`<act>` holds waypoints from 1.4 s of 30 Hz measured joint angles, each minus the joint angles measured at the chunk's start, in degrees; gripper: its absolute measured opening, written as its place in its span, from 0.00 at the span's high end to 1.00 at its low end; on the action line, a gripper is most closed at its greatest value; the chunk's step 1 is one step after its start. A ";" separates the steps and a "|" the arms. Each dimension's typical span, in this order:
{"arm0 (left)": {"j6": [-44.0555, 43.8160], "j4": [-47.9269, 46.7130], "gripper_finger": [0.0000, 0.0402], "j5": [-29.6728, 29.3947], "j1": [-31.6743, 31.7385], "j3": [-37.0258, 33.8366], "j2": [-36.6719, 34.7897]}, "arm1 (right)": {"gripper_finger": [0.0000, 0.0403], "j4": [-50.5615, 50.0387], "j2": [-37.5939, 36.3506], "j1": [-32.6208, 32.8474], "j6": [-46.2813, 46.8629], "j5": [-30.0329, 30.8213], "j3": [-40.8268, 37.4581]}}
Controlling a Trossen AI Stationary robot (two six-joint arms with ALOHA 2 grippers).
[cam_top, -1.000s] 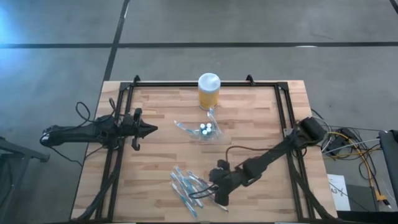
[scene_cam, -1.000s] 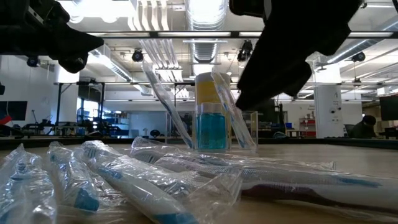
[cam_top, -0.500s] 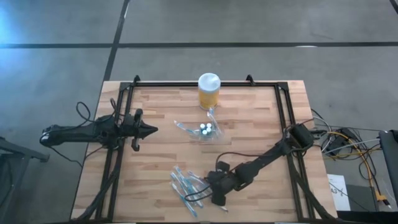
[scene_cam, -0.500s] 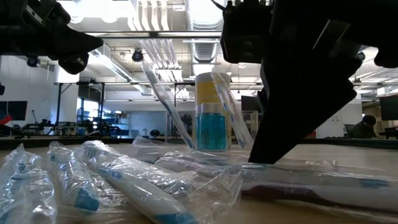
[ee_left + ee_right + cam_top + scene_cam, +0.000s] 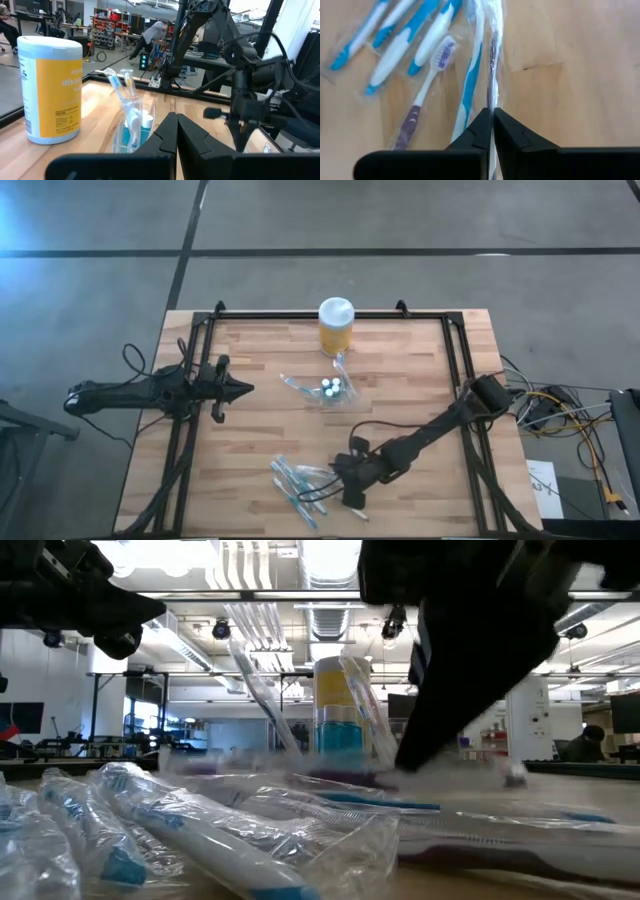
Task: Pick & Place toothbrushing station
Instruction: Put the purple toothbrush into the transparent organizer
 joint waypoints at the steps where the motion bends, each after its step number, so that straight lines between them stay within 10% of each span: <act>1: -0.02 0.00 0.99 0.02 0.00 0.00 0.00 | 0.98 -0.58 -0.73 0.00 0.00 0.65 0.00; 16: -1.48 0.68 0.99 -0.03 0.00 0.00 0.00 | 0.98 -3.97 -23.93 1.48 -7.59 22.36 -8.79; 28: -5.29 16.48 0.96 5.95 -0.86 -3.38 4.55 | 0.98 44.29 -42.54 -1.26 -26.47 24.33 -38.44; 36: -4.23 31.15 0.71 6.06 -5.50 -3.82 17.08 | 0.98 78.39 -40.18 -4.46 -40.80 18.00 -47.85; 42: -4.26 38.37 0.51 5.09 -7.83 0.44 27.83 | 0.98 86.06 -36.12 -5.90 -47.67 16.67 -45.53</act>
